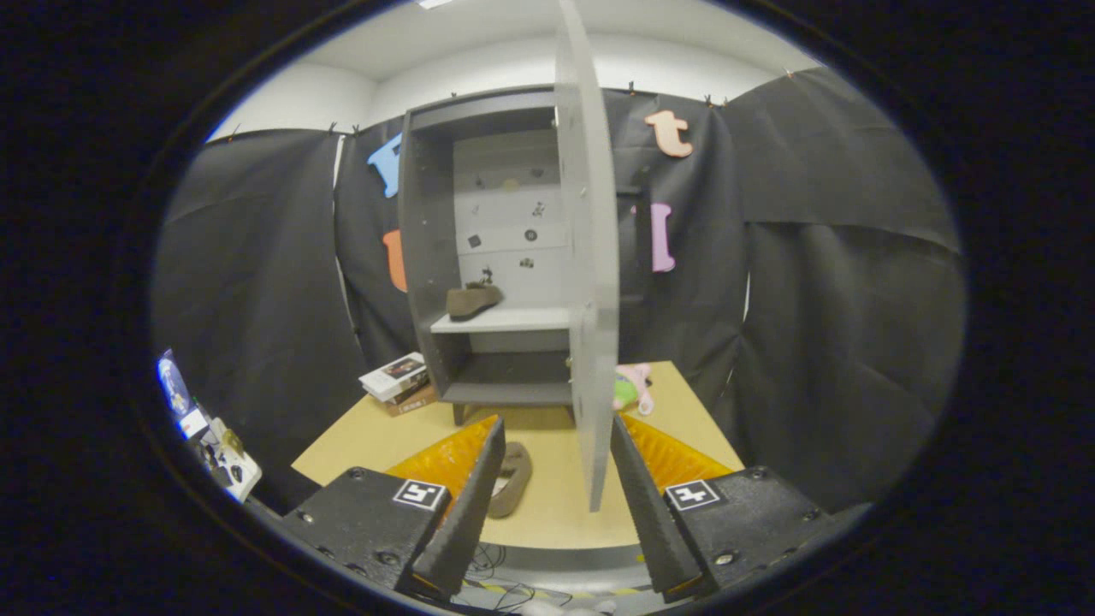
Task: Open the shoe cabinet door, grab the shoes and put them into the shoe cabinet, then close the shoe cabinet door.
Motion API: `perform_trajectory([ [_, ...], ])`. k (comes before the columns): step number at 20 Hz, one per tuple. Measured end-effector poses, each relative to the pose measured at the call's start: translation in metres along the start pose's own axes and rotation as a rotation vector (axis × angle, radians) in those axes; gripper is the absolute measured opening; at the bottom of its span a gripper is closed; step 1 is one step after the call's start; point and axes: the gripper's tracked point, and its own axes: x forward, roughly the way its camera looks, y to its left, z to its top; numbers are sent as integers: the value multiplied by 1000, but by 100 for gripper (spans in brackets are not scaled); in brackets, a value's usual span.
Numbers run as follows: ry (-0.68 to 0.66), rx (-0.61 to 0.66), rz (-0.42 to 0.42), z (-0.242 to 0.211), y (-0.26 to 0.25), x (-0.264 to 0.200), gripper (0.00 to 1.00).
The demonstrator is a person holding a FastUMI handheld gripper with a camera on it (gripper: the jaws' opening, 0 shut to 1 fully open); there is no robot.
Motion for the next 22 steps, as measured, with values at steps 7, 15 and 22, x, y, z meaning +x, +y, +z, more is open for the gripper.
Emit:
perform_trajectory([
  [7,215,-9,109,-117,81,110,82],
  [15,353,32,125,-197,120,232,82],
  [22,451,77,93,-228,121,308,82],
])
